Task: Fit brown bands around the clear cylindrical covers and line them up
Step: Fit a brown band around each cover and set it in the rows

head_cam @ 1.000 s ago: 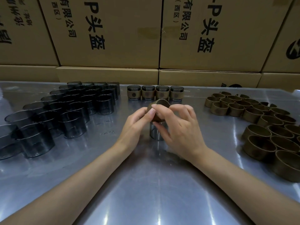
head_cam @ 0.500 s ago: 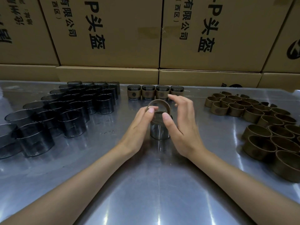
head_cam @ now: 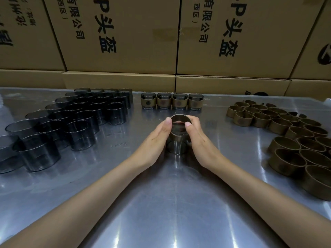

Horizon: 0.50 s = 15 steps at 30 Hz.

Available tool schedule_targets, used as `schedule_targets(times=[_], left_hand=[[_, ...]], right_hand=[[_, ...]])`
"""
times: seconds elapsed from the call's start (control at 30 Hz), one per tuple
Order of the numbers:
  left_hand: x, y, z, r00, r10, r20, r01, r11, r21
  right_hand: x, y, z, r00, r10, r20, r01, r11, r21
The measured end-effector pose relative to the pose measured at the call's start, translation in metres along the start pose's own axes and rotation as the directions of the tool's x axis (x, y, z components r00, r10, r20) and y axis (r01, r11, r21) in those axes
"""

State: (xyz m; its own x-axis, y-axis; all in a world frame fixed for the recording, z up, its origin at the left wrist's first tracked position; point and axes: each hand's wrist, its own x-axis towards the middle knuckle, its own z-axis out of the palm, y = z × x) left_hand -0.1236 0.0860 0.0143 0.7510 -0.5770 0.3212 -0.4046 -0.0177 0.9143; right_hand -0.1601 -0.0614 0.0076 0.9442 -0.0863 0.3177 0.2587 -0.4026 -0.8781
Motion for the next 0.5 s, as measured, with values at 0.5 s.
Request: schedule_targets(times=[0.5], left_hand=[[0.006,-0.004,-0.011,0.991,-0.125,0.046,0.124,0.991,0.041]], right_hand=[[0.004,-0.001,-0.017,0.967,0.173,0.188,-0.219,0.94,0.261]])
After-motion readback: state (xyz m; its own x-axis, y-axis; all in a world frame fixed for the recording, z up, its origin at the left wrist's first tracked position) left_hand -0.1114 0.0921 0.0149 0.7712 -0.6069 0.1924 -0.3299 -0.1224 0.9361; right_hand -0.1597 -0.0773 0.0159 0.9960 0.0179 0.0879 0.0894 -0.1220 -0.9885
